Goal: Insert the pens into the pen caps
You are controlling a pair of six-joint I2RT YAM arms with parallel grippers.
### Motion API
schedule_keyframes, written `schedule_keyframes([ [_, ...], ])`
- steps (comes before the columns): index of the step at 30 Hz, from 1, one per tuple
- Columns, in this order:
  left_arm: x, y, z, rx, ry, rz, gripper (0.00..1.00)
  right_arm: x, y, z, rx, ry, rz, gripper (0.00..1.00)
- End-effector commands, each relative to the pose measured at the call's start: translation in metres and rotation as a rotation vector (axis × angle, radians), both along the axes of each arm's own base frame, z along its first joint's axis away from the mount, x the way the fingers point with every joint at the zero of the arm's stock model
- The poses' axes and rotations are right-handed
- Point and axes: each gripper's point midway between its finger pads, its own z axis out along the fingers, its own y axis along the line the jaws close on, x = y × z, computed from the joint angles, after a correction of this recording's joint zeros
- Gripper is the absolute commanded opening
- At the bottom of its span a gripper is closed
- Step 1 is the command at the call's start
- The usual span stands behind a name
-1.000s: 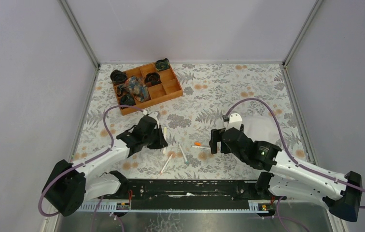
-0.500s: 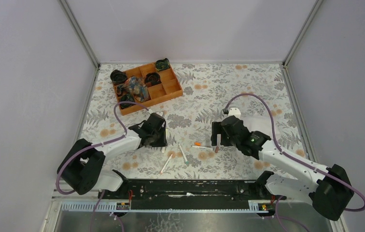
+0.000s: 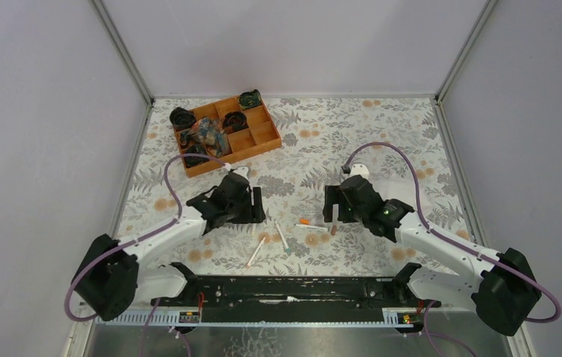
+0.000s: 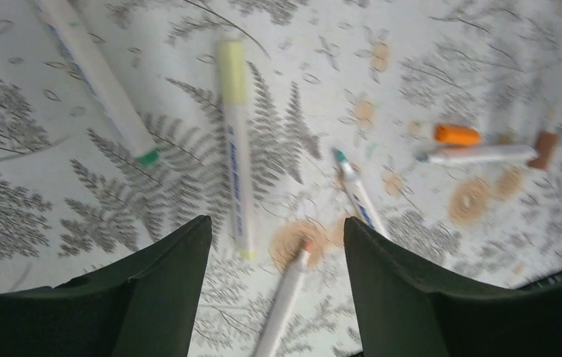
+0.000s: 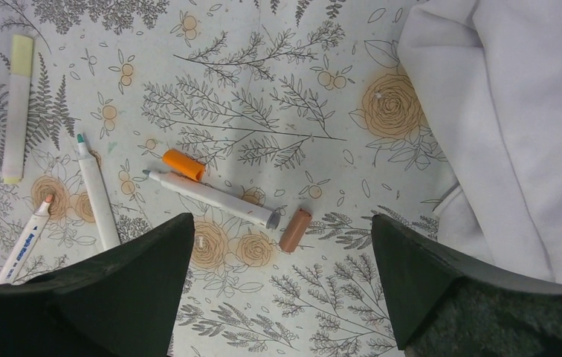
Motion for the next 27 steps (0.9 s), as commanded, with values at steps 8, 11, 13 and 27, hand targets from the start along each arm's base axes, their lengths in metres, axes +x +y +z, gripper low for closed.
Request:
schedule_keyframes([
  [8, -0.089, -0.02, 0.006, -0.074, 0.144, -0.037, 0.62, 0.01, 0.014, 0.023, 0.11, -0.053, -0.011, 0.94],
  [11, -0.105, -0.021, -0.002, -0.058, 0.173, -0.048, 0.6, 0.008, 0.013, 0.025, 0.12, -0.055, -0.016, 0.93],
  [13, -0.112, -0.019, -0.008, -0.038, 0.185, -0.054, 0.58, 0.007, 0.012, 0.026, 0.124, -0.06, -0.018, 0.93],
  [27, -0.117, -0.001, -0.033, 0.088, 0.201, -0.029, 0.54, 0.004, 0.004, 0.032, 0.154, -0.117, -0.036, 0.93],
])
